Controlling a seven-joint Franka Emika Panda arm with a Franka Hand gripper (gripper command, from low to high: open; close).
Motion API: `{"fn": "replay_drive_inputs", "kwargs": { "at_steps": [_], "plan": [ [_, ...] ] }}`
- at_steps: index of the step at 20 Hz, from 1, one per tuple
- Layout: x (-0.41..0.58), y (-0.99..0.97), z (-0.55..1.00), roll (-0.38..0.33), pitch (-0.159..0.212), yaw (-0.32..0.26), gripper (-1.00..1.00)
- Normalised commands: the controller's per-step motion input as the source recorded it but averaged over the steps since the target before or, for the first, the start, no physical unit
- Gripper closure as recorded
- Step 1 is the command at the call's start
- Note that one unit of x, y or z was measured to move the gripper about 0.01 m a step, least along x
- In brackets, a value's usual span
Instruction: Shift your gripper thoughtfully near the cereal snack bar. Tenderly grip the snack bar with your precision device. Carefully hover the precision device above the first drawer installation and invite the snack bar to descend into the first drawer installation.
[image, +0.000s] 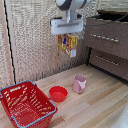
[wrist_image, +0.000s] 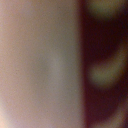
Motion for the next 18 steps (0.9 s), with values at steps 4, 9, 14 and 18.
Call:
{"fn": "replay_drive_inputs", "kwargs": {
  "at_steps": [4,9,14,18],
  "plan": [
    [0.366,0.00,1.00,-0.027,0.067,0.000,1.00],
    [0.351,0.00,1.00,-0.035,0.072,-0.003,1.00],
    [0.181,-0.01,1.00,-0.038,0.085,-0.021,1.00],
    [-0.199,-0.20,1.00,-0.004,0.019,-0.017,1.00]
  ]
}}
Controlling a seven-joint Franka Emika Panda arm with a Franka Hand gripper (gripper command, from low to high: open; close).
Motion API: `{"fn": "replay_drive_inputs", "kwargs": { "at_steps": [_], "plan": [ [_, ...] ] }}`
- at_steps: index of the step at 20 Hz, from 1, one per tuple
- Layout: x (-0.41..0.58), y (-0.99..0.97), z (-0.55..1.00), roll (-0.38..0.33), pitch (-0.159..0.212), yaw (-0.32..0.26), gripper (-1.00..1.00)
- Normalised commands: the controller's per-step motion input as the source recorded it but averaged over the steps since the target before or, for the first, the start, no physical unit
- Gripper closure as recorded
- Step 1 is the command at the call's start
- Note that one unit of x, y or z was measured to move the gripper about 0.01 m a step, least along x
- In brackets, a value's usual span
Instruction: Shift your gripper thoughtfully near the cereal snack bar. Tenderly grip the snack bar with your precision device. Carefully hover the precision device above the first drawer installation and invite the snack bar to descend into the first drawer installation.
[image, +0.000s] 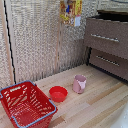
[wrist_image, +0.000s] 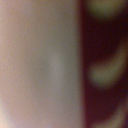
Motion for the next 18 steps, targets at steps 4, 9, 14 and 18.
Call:
{"fn": "replay_drive_inputs", "kwargs": {
  "at_steps": [4,9,14,18],
  "plan": [
    [-0.306,-0.48,1.00,0.000,0.020,0.011,1.00],
    [-0.318,-0.77,0.95,0.015,0.023,0.002,1.00],
    [-0.170,-0.94,0.55,0.023,0.008,0.045,1.00],
    [-0.036,-0.97,0.27,0.020,0.032,0.054,1.00]
  ]
}}
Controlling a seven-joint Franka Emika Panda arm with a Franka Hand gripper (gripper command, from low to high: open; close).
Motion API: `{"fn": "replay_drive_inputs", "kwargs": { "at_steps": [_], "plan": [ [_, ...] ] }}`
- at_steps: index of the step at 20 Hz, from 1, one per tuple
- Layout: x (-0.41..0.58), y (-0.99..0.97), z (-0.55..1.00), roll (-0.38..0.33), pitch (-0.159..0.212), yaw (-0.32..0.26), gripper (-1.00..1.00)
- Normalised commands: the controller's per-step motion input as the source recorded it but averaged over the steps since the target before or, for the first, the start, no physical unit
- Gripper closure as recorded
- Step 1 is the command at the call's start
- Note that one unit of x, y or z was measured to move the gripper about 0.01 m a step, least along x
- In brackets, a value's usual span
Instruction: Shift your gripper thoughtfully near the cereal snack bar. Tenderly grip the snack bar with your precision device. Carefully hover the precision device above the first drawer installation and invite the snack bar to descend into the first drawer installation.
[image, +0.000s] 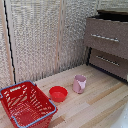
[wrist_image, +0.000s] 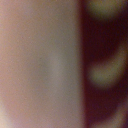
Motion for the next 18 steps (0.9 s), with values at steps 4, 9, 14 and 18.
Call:
{"fn": "replay_drive_inputs", "kwargs": {
  "at_steps": [4,9,14,18],
  "plan": [
    [0.000,-0.97,0.08,0.016,0.080,0.061,1.00],
    [0.000,-0.97,0.00,0.022,0.114,0.056,1.00],
    [0.000,-0.98,0.00,0.023,0.109,0.052,1.00],
    [0.064,-0.90,-0.02,0.009,0.068,0.107,1.00]
  ]
}}
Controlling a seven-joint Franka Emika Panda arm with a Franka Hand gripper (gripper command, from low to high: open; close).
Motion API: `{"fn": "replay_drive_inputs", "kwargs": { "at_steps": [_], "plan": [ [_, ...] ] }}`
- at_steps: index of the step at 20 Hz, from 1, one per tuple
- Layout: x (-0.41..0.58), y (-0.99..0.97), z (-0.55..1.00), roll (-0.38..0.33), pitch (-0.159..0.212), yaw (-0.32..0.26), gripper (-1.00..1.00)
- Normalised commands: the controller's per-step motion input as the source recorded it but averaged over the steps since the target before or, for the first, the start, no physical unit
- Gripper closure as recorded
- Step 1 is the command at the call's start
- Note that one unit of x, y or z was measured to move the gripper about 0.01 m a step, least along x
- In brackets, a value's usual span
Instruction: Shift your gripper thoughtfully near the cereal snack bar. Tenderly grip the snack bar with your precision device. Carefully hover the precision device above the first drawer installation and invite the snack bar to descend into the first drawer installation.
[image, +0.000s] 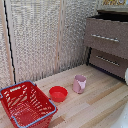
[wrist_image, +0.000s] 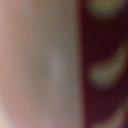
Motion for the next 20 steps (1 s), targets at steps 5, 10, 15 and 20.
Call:
{"fn": "replay_drive_inputs", "kwargs": {
  "at_steps": [5,10,15,20],
  "plan": [
    [0.137,-0.50,-0.23,-0.043,0.047,0.243,-1.00],
    [0.131,-0.04,-0.12,-0.126,0.087,0.126,-1.00],
    [0.066,0.02,0.04,-0.005,0.006,-0.042,-1.00],
    [0.000,0.21,0.13,-0.004,-0.038,-0.333,-1.00]
  ]
}}
